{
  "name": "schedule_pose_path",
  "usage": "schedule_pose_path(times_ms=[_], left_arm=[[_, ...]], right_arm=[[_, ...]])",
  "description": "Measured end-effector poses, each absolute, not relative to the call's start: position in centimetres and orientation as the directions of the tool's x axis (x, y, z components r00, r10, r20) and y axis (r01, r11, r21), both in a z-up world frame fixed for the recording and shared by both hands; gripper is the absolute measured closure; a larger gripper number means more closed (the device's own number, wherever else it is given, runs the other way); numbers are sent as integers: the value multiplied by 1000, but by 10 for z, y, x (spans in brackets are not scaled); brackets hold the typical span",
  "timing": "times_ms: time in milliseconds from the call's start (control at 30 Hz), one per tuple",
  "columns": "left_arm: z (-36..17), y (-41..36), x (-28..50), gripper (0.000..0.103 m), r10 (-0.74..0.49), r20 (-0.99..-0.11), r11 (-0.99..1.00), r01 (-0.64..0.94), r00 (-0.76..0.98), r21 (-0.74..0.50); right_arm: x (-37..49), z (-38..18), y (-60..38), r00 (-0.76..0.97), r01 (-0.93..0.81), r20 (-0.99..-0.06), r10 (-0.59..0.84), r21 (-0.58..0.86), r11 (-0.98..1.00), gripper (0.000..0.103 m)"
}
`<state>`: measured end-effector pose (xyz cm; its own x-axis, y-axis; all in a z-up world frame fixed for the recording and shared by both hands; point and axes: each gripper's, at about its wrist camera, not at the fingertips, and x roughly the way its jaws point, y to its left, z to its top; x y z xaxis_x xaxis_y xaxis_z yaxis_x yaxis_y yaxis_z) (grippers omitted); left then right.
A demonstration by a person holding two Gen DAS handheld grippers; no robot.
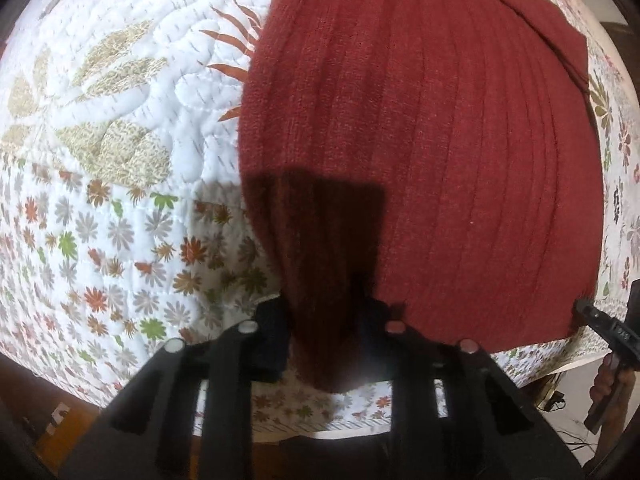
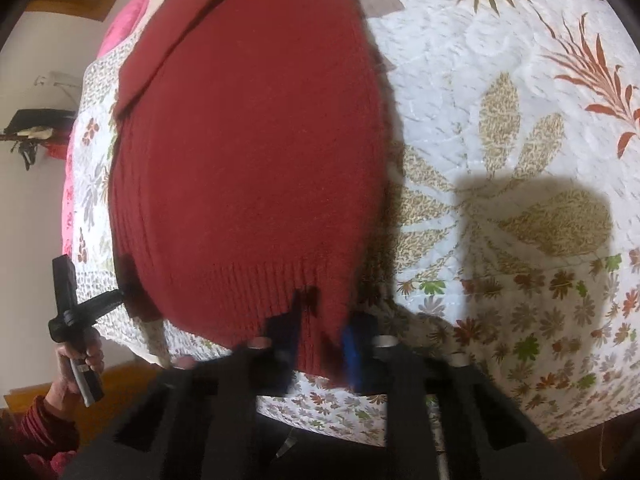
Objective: Fold small clothes
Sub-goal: 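Lift the hem with both tools and fold it up toward the collar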
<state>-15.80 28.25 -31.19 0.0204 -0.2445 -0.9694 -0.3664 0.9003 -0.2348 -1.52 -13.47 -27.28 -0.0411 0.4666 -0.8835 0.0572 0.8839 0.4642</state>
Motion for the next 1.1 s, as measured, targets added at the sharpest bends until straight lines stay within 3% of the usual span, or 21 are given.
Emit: schedule_pose_path(times_ms=[367,633,833,1100], left_arm=[[-258,304,-163,91,-321,-937,870,-348,137,-349],[-212,318,-113,91,-351,-895,853,-301,275,-427],[-211,328,-57,91,-320,-902,875,-273,290,-399],[-249,358,4,91,-314,-906,818,-404,284,-410]], right_arm=[[2,-224,-154,77,65,-785,614,619,783,97],[53,-185,-161,168,17,-735,657,668,744,97],[114,-186,-152,156,-3,-755,637,644,765,97],[179,-224,-145,107,63,-783,612,620,782,97]])
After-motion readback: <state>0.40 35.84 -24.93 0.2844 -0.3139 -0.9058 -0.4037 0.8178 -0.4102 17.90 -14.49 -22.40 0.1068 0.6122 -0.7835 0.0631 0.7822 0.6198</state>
